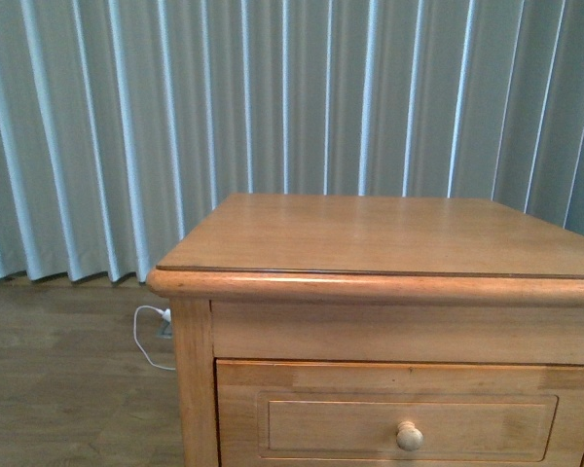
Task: Put charger into drawer
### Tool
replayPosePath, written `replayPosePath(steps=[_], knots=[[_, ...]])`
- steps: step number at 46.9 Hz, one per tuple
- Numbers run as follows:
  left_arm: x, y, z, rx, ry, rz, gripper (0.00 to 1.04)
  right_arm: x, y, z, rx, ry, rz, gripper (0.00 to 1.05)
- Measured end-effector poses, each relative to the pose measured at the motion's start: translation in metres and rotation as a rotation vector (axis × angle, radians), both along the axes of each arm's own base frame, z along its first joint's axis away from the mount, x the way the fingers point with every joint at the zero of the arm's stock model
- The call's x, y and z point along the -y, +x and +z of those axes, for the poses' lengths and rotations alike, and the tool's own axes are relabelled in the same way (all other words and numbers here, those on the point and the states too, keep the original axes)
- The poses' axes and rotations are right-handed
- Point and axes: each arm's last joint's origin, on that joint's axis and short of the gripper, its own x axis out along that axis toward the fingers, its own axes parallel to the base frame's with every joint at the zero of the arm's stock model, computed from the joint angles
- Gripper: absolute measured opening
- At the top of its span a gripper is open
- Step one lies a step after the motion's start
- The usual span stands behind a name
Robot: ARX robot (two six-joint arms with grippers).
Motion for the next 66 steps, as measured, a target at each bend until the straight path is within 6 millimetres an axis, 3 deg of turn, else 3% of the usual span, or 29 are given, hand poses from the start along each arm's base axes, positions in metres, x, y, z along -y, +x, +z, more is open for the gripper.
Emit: replayPosePath(steps=[31, 66], knots=[[0.0, 0.0, 0.0, 0.0, 0.0, 0.0, 0.99, 0.0, -0.022, -0.002, 0.002, 0.0, 0.001, 0.01], [0.0, 0.0, 0.0, 0.0, 0.0, 0.0, 0.99, 0.0, -0.022, -0.003, -0.001, 0.0, 0.002, 0.01]])
